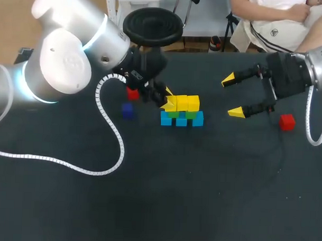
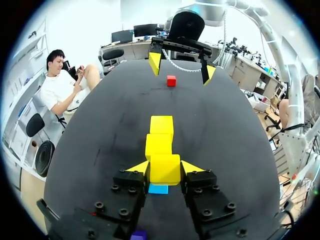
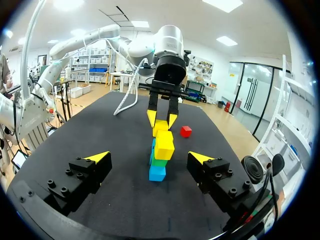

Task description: Place the blue cubes, place green cubes on the blue cubes, place the yellow cubes on the green cubes, then place the red cubes on the yellow cubes, and place purple cube on the red cubes.

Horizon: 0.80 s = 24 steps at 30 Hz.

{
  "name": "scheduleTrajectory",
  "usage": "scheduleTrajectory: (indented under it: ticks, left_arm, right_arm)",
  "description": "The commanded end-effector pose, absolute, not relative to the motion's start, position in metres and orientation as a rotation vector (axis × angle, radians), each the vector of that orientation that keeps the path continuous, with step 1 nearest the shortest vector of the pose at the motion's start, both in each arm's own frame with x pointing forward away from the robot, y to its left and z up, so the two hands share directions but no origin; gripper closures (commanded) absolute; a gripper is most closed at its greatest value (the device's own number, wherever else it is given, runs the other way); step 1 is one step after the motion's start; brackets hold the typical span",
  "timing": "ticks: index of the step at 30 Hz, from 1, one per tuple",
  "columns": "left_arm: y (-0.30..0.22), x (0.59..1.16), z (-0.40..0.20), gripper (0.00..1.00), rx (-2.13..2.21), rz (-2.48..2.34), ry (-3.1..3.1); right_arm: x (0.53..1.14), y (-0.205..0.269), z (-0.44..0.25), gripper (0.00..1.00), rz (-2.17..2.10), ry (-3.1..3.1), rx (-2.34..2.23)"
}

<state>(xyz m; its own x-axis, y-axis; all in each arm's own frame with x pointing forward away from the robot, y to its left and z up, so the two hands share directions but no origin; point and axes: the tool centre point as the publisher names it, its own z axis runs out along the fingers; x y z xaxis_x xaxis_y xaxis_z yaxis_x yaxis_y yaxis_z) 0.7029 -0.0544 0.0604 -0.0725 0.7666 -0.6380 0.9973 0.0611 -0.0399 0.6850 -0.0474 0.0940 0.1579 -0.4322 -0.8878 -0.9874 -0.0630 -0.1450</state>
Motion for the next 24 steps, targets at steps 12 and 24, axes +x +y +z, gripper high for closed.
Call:
scheduleTrajectory:
  ticks: [12, 24]
  left_arm:
    - [-0.0523, 0.7081, 0.0576, 1.0, 1.748, -0.709, 1.881]
    - [-0.0511, 0.7114, 0.0583, 1.0, 1.763, -0.711, 1.868]
  right_arm:
    - [0.6851, -0.0471, 0.0937, 0.0, 0.863, 1.39, -1.624]
    - [0.6851, -0.0471, 0.0937, 0.0, 0.863, 1.39, -1.624]
